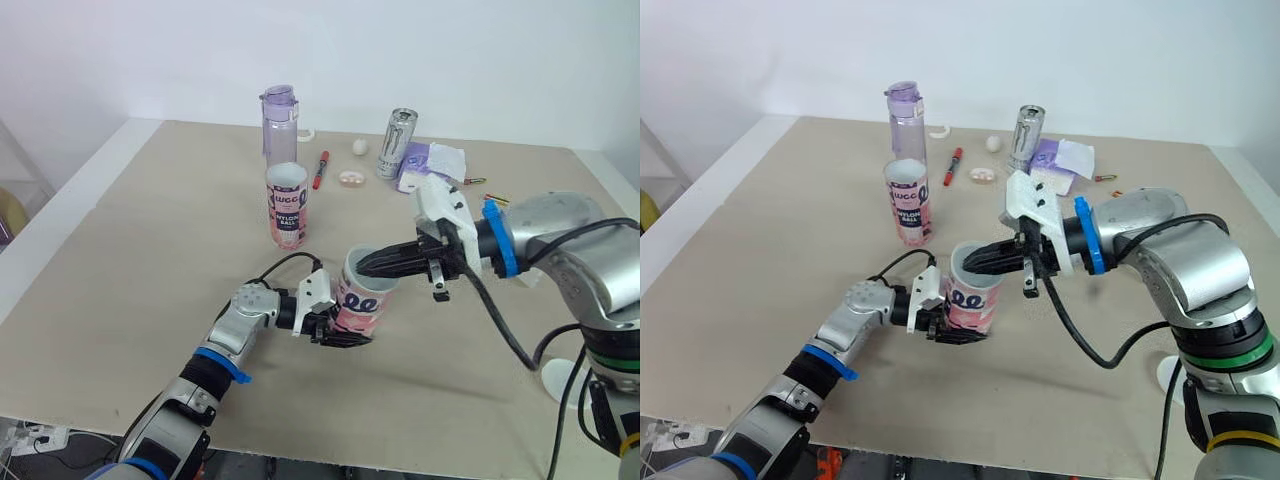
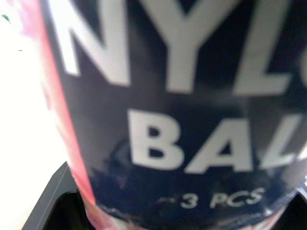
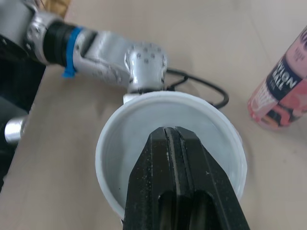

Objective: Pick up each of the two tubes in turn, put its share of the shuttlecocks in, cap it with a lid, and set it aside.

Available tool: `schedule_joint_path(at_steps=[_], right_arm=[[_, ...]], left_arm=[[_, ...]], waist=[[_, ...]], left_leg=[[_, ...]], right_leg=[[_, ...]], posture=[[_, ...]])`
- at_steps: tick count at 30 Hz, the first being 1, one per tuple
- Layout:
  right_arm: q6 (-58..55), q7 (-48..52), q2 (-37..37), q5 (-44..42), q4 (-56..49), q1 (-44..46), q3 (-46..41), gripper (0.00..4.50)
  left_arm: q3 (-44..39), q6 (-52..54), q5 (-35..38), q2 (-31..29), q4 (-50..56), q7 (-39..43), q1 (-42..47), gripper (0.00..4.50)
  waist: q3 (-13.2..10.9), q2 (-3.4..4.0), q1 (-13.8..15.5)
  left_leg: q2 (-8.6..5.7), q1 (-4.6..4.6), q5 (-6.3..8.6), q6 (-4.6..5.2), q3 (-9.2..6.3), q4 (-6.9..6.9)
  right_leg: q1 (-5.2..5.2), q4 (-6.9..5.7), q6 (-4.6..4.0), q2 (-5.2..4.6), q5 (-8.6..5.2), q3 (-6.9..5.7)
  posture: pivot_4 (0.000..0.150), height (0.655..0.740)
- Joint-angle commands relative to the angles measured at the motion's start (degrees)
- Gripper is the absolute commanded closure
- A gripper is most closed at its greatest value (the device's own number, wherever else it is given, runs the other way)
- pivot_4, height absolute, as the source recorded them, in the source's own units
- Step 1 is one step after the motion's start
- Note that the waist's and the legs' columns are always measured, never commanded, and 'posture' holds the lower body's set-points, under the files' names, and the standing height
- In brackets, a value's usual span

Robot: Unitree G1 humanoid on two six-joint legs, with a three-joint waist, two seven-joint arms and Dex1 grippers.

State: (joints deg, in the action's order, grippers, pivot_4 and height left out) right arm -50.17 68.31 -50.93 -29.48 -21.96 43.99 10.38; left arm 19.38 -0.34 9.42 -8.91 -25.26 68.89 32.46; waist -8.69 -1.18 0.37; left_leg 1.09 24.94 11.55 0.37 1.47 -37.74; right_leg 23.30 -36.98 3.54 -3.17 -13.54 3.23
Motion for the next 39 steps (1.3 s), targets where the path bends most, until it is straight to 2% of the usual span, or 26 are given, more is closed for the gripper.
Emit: schedule_joint_path(at_steps=[1, 8, 11, 14, 17, 20, 25, 29, 30, 33, 34, 35, 38, 39], right_arm=[[-1.1, -0.7, -1.4, 3.4, 0.2, -0.7, 4.7, 4.46], [-6.5, -2.2, -0.3, 3.2, 1.5, 1.2, 7.4, 4.46], [-8.1, -2.6, 0.9, 1.5, 1.5, 1.4, 6.0, 4.46], [-8.3, -3.0, 1.9, -0.9, 3.0, 2.4, 1.3, 4.46], [-6.6, -0.9, 0.2, -5.3, 6.1, 1.9, -8.3, 4.46], [-8.0, -1.1, -1.4, -10.7, 8.6, -0.2, -18.8, 4.46], [-6.0, -2.7, -0.9, -15.0, 7.8, -11.7, -32.2, 4.46], [5.1, -2.2, 1.2, -9.7, 1.5, -29.2, -33.4, 4.46], [8.9, -2.1, 2.4, -7.7, 0.4, -33.2, -32.3, 4.49], [21.2, -2.6, 5.9, -1.4, 0.4, -39.8, -28.6, 3.58], [23.4, -2.7, 6.8, -0.6, 0.8, -40.9, -27.9, 3.35], [24.7, -2.8, 7.4, -0.4, 1.2, -41.6, -27.4, 2.7], [29.5, -1.0, 8.2, 1.1, 2.6, -43.7, -24.8, 1.46], [30.6, -0.6, 8.5, 1.3, 3.0, -44.1, -23.9, 0.92]], left_arm=[[1.2, 1.7, -1.7, -0.4, -1.5, -0.7, -1.0, 1.43], [1.1, 1.6, -1.7, -0.4, -1.5, -1.1, -1.0, 1.43], [1.1, 1.1, -1.8, -0.3, -1.5, -1.4, -1.1, 1.43], [0.9, 0.9, -1.7, -0.3, -1.4, -1.5, -1.2, 1.43], [0.6, 0.0, -1.9, -0.6, -1.6, -1.7, -1.0, 1.43], [0.5, -0.9, -2.1, -0.8, -1.8, -1.8, -0.9, 1.43], [0.5, -2.1, -1.8, -1.0, -1.5, -1.7, -0.7, 1.43], [0.6, -3.6, -1.3, -1.3, -1.2, -0.4, -0.2, 1.43], [0.4, -3.3, -0.6, -1.4, -0.9, 0.2, 0.0, 1.04], [0.1, -3.6, 0.2, -1.5, -0.7, 1.5, 0.4, 0.1], [0.0, -3.9, 0.1, -1.6, -0.6, 1.7, 0.5, 0.02], [0.0, -4.0, 0.1, -1.7, -0.6, 1.9, 0.6, 0.0], [-0.5, -4.4, 0.4, -2.1, -0.1, 2.8, 1.1, 0.0], [-0.7, -4.7, 0.5, -2.2, 0.0, 3.1, 1.2, 0.0]], waist=[[0.1, -0.04, 0.0], [0.2, -0.2, -0.1], [0.3, -0.21, -0.1], [0.3, -0.22, -0.1], [0.3, -0.22, 0.1], [0.2, -0.14, 0.1], [0.2, -0.25, 0.2], [0.1, -0.26, 0.1], [0.1, -0.18, 0.1], [0.1, 0.02, -0.2], [0.1, 0.13, -0.3], [0.0, 0.16, -0.3], [0.0, 0.1, -0.3], [0.0, 0.07, -0.3]], left_leg=[[0.05, -0.1, 0.0, 0.0, -0.01, 0.0], [0.32, -0.49, 0.01, -0.02, -0.02, 0.07], [0.36, -0.54, 0.02, -0.02, 0.02, 0.11], [0.42, -0.56, 0.02, -0.03, 0.07, 0.13], [0.42, -0.48, 0.02, -0.03, 0.1, 0.13], [0.31, -0.02, 0.0, 0.0, 0.17, 0.12], [0.2, 0.13, 0.01, -0.01, 0.09, 0.15], [0.13, 0.11, 0.01, 0.0, 0.1, 0.16], [0.12, 0.11, 0.01, -0.01, 0.08, 0.13], [0.15, 0.04, 0.0, 0.0, 0.12, 0.13], [0.17, 0.08, 0.0, 0.0, 0.11, 0.12], [0.15, 0.05, -0.01, -0.01, 0.1, 0.12], [0.16, 0.03, -0.02, 0.0, 0.05, 0.12], [0.2, 0.03, -0.02, -0.01, 0.04, 0.12]], right_leg=[[-0.06, 0.0, -0.02, 0.04, -0.02, 0.0], [-0.1, 0.0, 0.14, 0.04, -0.15, 0.0], [-0.11, 0.0, 0.12, 0.02, -0.14, 0.0], [-0.1, 0.0, 0.09, 0.02, -0.13, 0.0], [-0.04, 0.0, -0.07, -0.02, -0.03, -0.02], [0.11, 0.02, -0.19, -0.12, 0.11, -0.01], [-0.02, 0.22, 0.01, -0.09, -0.01, -0.09], [-0.03, 0.22, 0.06, -0.04, 0.0, -0.05], [-0.05, 0.22, 0.13, 0.07, -0.06, -0.09], [-0.04, 0.18, 0.48, 0.18, -0.19, 0.01], [0.05, 0.18, 0.43, 0.23, -0.11, 0.05], [0.07, 0.18, 0.41, 0.27, -0.05, 0.09], [0.08, 0.18, 0.35, 0.33, 0.0, 0.11], [0.07, 0.18, 0.34, 0.37, -0.01, 0.11]], posture=[[0.15, 0.74], [0.15, 0.74], [0.15, 0.74], [0.15, 0.74], [0.15, 0.74], [0.15, 0.74], [0.15, 0.74], [0.15, 0.74], [0.15, 0.74], [0.15, 0.74], [0.15, 0.74], [0.15, 0.74], [0.15, 0.74], [0.15, 0.74]])
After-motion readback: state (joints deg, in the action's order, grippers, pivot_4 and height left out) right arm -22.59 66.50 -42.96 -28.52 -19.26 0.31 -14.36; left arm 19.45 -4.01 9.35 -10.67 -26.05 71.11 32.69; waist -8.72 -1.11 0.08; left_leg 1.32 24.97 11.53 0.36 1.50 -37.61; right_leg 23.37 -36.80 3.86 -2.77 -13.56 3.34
